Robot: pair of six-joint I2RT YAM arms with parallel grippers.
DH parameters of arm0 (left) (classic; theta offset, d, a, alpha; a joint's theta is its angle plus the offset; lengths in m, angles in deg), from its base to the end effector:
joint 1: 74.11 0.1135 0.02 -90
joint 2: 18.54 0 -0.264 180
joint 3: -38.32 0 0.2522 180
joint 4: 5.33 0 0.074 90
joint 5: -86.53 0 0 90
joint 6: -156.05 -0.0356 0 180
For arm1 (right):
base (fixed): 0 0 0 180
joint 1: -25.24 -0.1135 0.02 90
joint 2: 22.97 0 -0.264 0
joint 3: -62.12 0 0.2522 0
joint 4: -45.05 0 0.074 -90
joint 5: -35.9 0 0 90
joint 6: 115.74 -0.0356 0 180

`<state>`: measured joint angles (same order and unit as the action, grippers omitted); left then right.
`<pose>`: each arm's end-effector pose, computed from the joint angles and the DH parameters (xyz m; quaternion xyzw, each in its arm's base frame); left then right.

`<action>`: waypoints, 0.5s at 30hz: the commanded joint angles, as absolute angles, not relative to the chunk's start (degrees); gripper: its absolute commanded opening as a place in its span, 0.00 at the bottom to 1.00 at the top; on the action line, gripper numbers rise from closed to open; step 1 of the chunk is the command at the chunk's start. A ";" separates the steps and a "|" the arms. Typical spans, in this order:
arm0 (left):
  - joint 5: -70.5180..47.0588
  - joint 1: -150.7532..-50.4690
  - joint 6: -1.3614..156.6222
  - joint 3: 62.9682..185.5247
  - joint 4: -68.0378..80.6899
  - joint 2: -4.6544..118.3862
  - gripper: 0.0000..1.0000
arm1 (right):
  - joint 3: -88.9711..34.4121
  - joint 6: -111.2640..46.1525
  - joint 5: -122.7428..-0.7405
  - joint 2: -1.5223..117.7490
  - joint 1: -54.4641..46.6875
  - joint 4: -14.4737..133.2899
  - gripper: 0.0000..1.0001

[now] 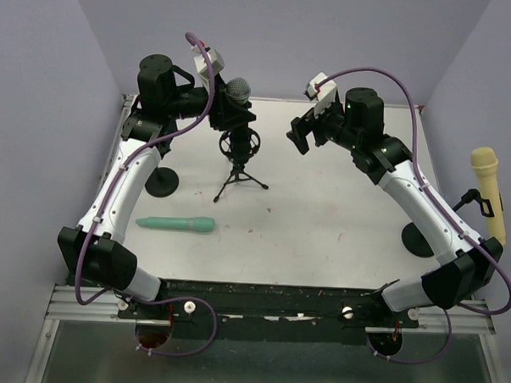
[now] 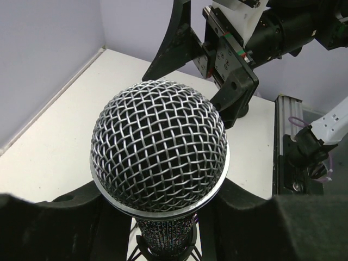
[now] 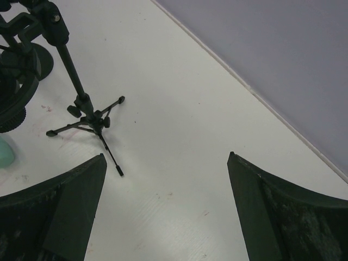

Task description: Remove the microphone from the stand

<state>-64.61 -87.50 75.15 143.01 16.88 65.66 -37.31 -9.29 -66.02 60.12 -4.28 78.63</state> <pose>0.3048 -0.1046 0.4617 0.3771 0.6042 -0.4749 0.5169 0.2872 0.1711 0.4143 -0.3694 0.7131 0.1502 0.5766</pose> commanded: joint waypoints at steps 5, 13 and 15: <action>-62.09 -87.82 69.74 141.73 19.33 62.58 0.32 | -42.25 -11.41 -75.86 59.39 -3.68 79.64 1.00; -60.42 -87.74 70.09 141.64 18.72 63.02 0.32 | -38.04 -17.29 -99.25 60.08 -3.68 71.65 1.00; -60.16 -87.82 70.53 141.73 18.71 63.20 0.32 | -37.52 -21.15 -102.95 61.75 -3.59 67.02 1.00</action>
<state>-62.41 -87.74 71.61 141.94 18.76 64.16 -39.32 -14.19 -90.18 59.03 -3.75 74.47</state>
